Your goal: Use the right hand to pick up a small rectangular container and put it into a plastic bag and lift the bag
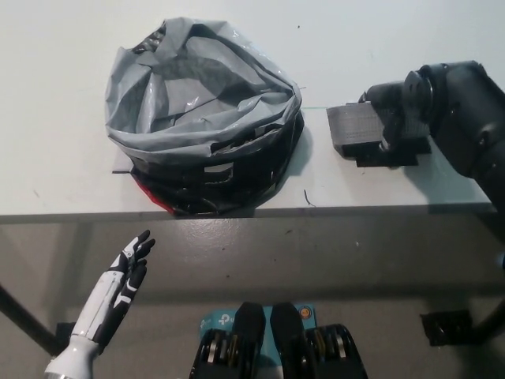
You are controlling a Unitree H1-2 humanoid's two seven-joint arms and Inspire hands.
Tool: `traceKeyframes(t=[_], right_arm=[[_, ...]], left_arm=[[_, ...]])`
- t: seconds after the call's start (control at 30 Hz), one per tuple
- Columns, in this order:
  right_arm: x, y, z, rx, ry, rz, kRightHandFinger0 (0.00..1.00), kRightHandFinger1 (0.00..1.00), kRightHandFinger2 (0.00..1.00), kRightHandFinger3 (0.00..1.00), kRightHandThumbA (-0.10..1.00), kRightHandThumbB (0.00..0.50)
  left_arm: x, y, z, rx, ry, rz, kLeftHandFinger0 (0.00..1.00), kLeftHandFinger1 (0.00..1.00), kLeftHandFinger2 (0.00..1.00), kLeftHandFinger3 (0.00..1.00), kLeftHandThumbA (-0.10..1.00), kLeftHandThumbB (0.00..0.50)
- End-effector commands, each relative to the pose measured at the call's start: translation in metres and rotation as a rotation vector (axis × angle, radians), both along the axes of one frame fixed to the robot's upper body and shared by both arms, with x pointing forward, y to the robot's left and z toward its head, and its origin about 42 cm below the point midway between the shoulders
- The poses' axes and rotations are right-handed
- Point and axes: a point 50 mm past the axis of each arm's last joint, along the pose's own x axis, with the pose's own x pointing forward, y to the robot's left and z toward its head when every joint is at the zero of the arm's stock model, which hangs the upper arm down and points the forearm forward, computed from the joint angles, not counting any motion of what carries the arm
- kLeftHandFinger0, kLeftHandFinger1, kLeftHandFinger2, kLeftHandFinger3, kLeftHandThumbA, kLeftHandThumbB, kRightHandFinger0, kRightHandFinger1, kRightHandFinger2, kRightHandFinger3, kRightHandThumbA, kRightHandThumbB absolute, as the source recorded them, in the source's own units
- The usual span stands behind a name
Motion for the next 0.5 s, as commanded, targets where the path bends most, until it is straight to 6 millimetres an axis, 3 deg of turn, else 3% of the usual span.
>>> traceKeyframes(t=[0.0,0.07,0.13,0.17,0.2,0.3,0.37,0.43,0.47], right_arm=[[0.004,-0.005,0.005,0.113,-0.275,0.080,0.14,0.38,0.49,0.40,-0.10,0.286],[0.004,-0.008,0.003,0.122,-0.303,0.087,0.01,0.32,0.54,0.46,-0.10,0.243],[0.004,-0.012,0.002,0.134,-0.331,0.091,0.00,0.34,0.65,0.53,-0.10,0.226],[0.004,-0.014,0.001,0.139,-0.339,0.094,0.00,0.41,0.73,0.57,-0.10,0.221],[0.004,-0.016,0.001,0.145,-0.353,0.099,0.02,0.46,0.81,0.66,-0.10,0.205],[0.003,-0.020,0.000,0.154,-0.384,0.111,0.05,0.51,0.87,0.71,-0.10,0.190],[0.002,-0.022,0.001,0.154,-0.414,0.117,0.10,0.60,0.97,0.80,-0.10,0.171],[0.003,-0.023,0.003,0.158,-0.442,0.119,0.17,0.66,1.00,0.90,-0.10,0.181],[0.003,-0.024,0.005,0.172,-0.468,0.125,0.15,0.64,1.00,0.96,-0.10,0.194]], left_arm=[[0.003,0.006,0.013,0.015,-0.055,-0.019,1.00,1.00,1.00,1.00,1.00,0.212],[0.005,0.006,0.014,0.023,-0.063,-0.022,1.00,1.00,1.00,1.00,1.00,0.209],[0.006,0.006,0.014,0.025,-0.063,-0.021,1.00,1.00,1.00,1.00,1.00,0.215],[0.006,0.006,0.014,0.024,-0.062,-0.020,1.00,1.00,1.00,1.00,1.00,0.215],[0.006,0.006,0.015,0.022,-0.062,-0.017,1.00,1.00,1.00,1.00,1.00,0.215],[0.004,0.006,0.014,0.026,-0.060,-0.016,1.00,1.00,1.00,1.00,1.00,0.217],[0.003,0.006,0.014,0.023,-0.056,-0.014,1.00,1.00,1.00,1.00,1.00,0.210],[0.003,0.006,0.014,0.018,-0.056,-0.013,1.00,1.00,1.00,1.00,1.00,0.206],[0.003,0.006,0.014,0.016,-0.054,-0.012,1.00,1.00,1.00,1.00,1.00,0.207]])
